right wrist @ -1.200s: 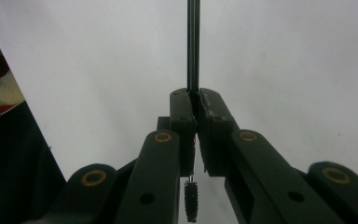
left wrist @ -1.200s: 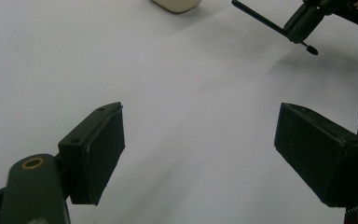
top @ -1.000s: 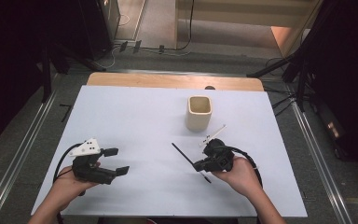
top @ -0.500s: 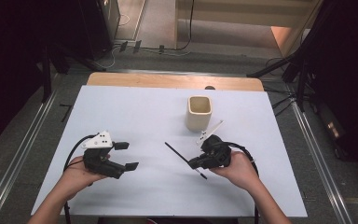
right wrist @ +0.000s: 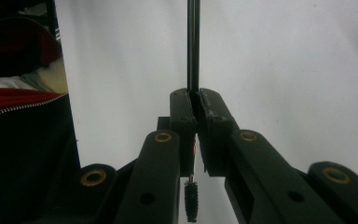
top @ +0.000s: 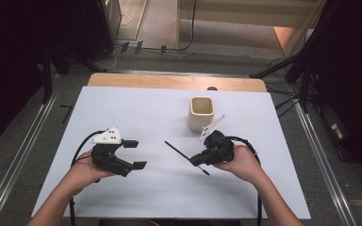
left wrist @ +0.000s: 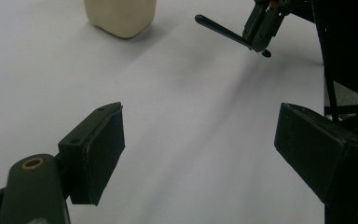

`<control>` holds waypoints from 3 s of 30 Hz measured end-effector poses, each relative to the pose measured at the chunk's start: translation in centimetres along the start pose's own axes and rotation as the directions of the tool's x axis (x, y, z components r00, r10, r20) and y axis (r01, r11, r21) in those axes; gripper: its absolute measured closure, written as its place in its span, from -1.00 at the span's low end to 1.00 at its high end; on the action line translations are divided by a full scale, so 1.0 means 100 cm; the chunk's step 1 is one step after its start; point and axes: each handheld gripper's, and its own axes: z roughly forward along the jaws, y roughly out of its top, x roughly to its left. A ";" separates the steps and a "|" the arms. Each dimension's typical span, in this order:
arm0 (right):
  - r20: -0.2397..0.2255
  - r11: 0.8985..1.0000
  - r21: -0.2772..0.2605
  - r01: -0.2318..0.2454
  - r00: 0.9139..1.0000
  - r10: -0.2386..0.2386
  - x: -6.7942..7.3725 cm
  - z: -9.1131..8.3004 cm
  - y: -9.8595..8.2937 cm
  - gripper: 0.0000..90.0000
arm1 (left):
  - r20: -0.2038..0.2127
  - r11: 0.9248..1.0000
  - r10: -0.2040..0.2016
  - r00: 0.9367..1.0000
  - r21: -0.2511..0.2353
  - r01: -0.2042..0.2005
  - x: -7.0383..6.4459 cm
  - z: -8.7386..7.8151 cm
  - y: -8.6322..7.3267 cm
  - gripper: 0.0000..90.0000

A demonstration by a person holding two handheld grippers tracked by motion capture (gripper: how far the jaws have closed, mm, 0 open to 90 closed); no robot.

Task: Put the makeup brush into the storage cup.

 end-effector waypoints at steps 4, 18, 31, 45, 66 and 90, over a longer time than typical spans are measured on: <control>-0.031 0.999 0.035 0.023 0.999 -0.022 0.001 0.001 0.004 0.93 | -0.015 0.999 0.051 0.999 0.008 -0.050 -0.002 0.002 0.008 -0.64; -0.034 0.986 0.129 0.104 0.994 -0.100 0.012 0.011 0.018 0.93 | 0.022 0.997 0.062 0.998 0.048 -0.063 -0.012 0.007 0.012 -0.63; -0.045 0.957 0.241 0.164 0.987 -0.157 0.019 0.016 0.041 0.93 | 0.083 0.995 0.033 0.996 0.093 -0.041 -0.014 0.012 0.013 -0.63; -0.072 0.911 0.338 0.237 0.971 -0.226 0.023 0.019 0.059 0.93 | 0.145 0.989 0.006 0.989 0.145 -0.027 -0.009 0.030 0.016 -0.45; -0.115 0.845 0.413 0.340 0.940 -0.322 0.033 0.024 0.073 0.93 | 0.233 0.967 -0.068 0.970 0.256 0.006 -0.010 0.051 0.023 -0.29; -0.185 0.818 0.420 0.392 0.920 -0.346 0.035 0.036 0.081 0.93 | 0.310 0.920 -0.181 0.933 0.389 0.050 -0.006 0.068 0.021 0.52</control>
